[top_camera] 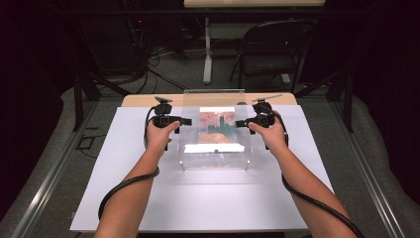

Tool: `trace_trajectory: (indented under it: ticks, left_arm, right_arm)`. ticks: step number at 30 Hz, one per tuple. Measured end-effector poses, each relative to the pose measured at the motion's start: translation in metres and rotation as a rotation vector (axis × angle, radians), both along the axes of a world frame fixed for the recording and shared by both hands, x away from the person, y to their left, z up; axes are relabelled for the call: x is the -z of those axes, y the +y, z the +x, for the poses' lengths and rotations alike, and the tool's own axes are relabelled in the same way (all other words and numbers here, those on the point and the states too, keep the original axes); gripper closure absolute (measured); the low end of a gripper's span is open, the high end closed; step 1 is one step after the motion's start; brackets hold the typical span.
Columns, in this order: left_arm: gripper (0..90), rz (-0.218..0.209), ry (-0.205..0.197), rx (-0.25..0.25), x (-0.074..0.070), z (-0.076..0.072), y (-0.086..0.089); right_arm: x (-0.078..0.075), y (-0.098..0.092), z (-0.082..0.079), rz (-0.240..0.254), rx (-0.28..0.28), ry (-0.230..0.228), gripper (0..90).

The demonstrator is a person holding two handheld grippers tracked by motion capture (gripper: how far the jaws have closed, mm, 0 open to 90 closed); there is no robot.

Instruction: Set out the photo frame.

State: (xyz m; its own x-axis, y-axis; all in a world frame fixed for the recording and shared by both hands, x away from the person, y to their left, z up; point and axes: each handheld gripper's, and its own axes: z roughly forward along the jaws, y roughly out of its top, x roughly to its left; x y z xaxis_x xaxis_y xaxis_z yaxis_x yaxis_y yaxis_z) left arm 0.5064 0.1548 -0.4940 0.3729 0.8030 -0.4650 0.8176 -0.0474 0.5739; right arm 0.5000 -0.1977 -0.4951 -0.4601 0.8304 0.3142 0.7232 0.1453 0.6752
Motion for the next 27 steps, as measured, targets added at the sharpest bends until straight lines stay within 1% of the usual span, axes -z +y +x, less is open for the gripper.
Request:
trace_trajectory:
  ticks: [4,7,9,14,15,20,27]
  left_arm:
    - [48.4,0.013,-0.014,-0.004,-0.005,-0.004,-0.001]
    - [49.0,0.014,-0.021,-0.006,-0.008,-0.006,-0.001]
    - [49.6,0.014,-0.025,-0.006,-0.010,-0.008,-0.001]
    - [50.0,0.030,-0.037,0.001,-0.015,-0.012,-0.001]
    - [50.1,0.033,-0.037,0.006,-0.016,-0.013,-0.001]
    - [51.4,0.030,-0.058,-0.002,-0.020,-0.018,0.000]
    - [53.1,0.025,-0.075,0.004,-0.024,-0.024,0.002]
  right_arm:
    - [-0.006,0.001,-0.004,-0.016,0.001,-0.006,36.7]
    - [-0.009,0.002,-0.006,-0.028,-0.001,-0.017,37.1]
    - [-0.011,0.002,-0.008,-0.029,0.003,-0.019,37.9]
    - [-0.016,0.003,-0.013,-0.039,0.005,-0.040,38.5]
    - [-0.017,0.003,-0.014,-0.041,0.005,-0.037,38.9]
    - [-0.021,0.002,-0.018,-0.042,0.006,-0.049,41.3]
    - [-0.027,0.003,-0.024,-0.061,0.000,-0.072,41.6]
